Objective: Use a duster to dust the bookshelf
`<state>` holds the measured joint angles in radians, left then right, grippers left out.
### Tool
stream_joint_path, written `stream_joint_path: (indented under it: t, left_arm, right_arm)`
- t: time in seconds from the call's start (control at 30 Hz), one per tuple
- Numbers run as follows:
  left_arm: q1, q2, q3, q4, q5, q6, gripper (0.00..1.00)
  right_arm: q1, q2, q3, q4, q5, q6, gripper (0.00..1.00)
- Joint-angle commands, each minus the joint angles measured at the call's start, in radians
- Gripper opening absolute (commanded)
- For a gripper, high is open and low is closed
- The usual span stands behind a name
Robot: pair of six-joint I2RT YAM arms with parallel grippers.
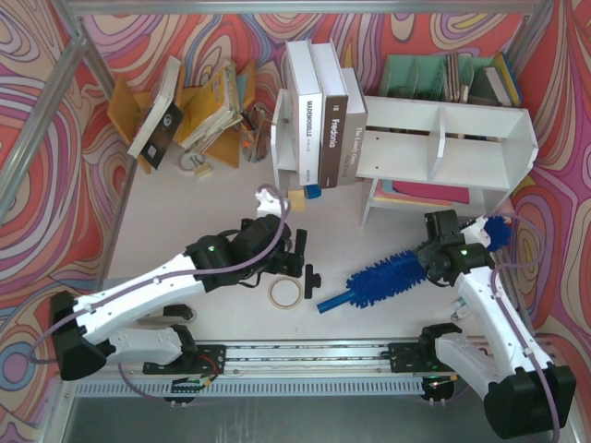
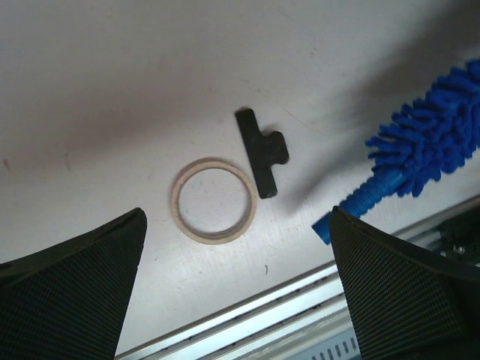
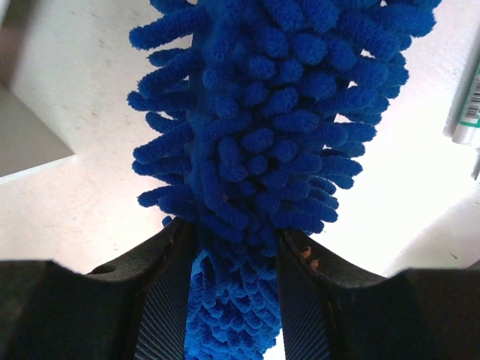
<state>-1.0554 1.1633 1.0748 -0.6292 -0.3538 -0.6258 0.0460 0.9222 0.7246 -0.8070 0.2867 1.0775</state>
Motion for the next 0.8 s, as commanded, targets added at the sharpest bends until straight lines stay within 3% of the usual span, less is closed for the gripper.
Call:
stream_joint_path:
  t: [0.0, 0.3, 0.57, 0.77]
  left_arm:
    - [-0.048, 0.090, 0.075, -0.007, 0.066, 0.069, 0.98]
    - [-0.135, 0.269, 0.232, -0.012, 0.208, 0.165, 0.97]
    - [-0.166, 0.358, 0.250, -0.021, 0.340, 0.229, 0.93]
    - [-0.201, 0.403, 0.254, -0.012, 0.349, 0.258, 0.90]
  right_arm:
    - [-0.008, -0.050, 0.066, -0.042, 0.015, -0.003, 0.00]
    - [-0.008, -0.109, 0.116, -0.068, 0.015, -0.016, 0.00]
    - [-0.008, -0.130, 0.152, -0.075, 0.017, -0.037, 0.00]
    - [-0.008, -0.151, 0.163, -0.075, 0.012, -0.036, 0.00]
